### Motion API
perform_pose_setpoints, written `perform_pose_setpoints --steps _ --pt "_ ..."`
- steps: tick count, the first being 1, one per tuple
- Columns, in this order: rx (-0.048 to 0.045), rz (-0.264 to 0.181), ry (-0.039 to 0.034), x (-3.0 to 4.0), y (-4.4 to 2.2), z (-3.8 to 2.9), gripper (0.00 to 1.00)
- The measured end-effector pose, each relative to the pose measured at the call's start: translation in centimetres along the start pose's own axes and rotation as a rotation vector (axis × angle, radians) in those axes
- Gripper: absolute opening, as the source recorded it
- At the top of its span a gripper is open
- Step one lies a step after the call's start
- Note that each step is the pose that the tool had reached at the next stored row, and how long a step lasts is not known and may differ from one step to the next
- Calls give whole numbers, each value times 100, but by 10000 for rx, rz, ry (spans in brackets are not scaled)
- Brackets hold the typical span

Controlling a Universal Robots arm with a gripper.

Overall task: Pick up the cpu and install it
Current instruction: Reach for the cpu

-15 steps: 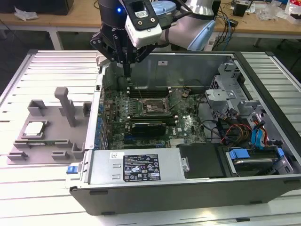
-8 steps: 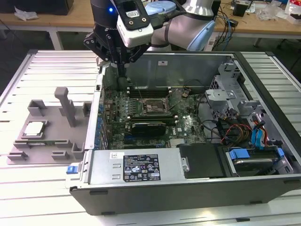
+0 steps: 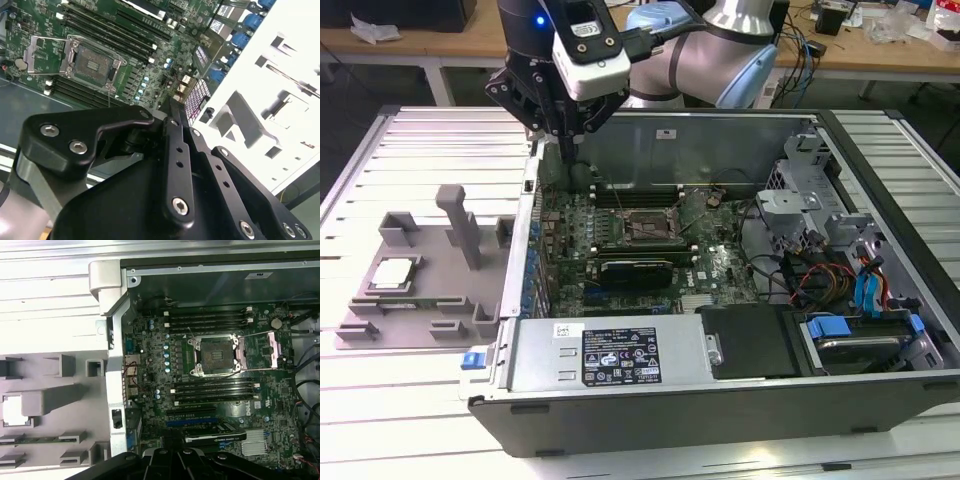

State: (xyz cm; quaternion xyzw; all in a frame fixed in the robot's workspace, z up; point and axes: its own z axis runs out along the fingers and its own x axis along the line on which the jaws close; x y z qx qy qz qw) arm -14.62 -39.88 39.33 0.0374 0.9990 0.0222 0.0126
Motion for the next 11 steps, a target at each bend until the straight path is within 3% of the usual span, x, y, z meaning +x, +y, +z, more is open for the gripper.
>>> perform_pose_setpoints --steps 11 --pt "-1 0 -4 142 -11 -4 11"
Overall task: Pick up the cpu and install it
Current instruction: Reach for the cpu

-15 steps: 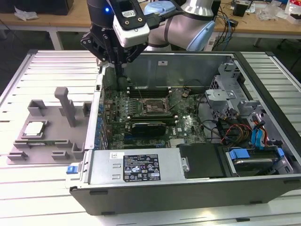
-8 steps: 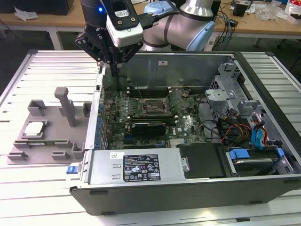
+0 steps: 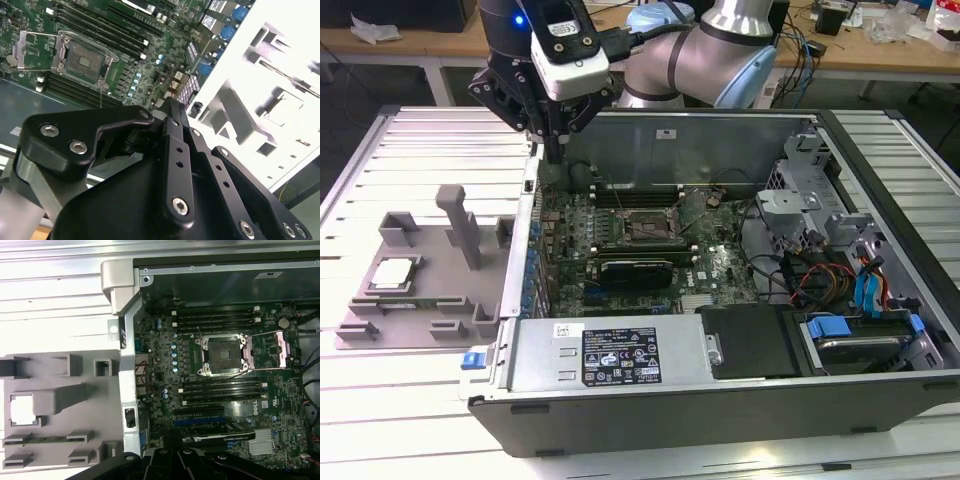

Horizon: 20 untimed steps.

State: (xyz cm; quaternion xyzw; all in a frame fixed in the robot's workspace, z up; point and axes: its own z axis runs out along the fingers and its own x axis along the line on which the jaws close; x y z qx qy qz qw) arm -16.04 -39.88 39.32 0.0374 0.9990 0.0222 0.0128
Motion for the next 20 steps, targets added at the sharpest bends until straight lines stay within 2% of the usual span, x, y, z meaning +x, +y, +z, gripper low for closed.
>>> perform_pose_setpoints --steps 5,12,20 --pt "1 -1 1 57 -4 -2 11" --pt "0 0 -3 187 -13 -5 11" --pt "0 -1 -5 300 -21 -8 11"
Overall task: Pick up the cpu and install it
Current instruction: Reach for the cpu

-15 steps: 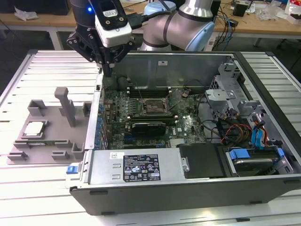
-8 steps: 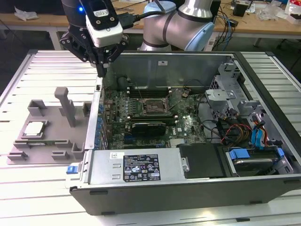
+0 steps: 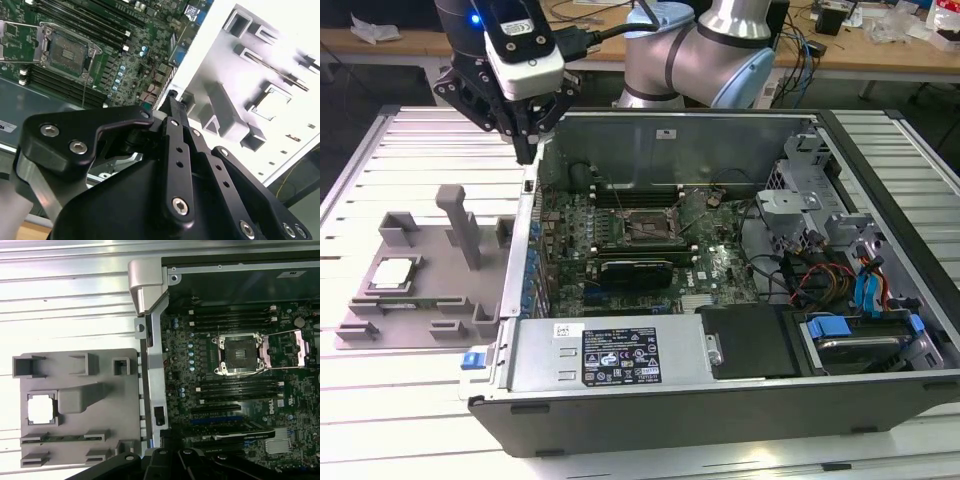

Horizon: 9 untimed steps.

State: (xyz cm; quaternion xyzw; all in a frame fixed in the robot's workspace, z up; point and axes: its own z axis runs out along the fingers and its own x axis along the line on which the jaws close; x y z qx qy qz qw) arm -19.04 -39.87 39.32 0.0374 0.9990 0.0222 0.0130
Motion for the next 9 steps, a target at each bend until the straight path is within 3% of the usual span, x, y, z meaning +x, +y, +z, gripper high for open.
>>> perform_pose_setpoints --steps 9 --pt "-1 0 -3 103 -8 -3 11"
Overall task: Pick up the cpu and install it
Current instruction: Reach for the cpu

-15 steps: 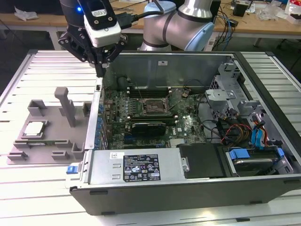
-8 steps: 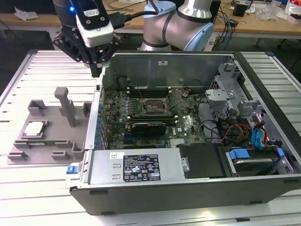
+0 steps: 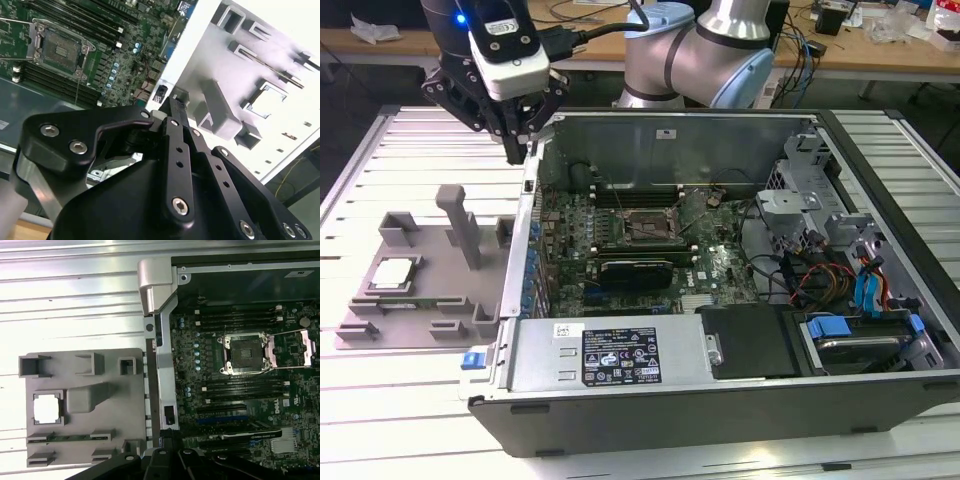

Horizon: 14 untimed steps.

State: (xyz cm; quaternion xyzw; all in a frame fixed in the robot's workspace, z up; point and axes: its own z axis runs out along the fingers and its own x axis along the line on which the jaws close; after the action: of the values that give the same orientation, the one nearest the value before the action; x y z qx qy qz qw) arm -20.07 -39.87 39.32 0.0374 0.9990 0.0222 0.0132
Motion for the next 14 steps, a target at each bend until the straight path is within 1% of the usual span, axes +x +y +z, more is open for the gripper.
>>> perform_pose_setpoints --steps 1,2,4,14 --pt "0 0 -1 29 -2 -1 11" --pt "0 0 -2 38 -3 -1 11" --pt "0 0 -2 83 -6 -2 11" --pt "0 0 -4 181 -13 -5 11"
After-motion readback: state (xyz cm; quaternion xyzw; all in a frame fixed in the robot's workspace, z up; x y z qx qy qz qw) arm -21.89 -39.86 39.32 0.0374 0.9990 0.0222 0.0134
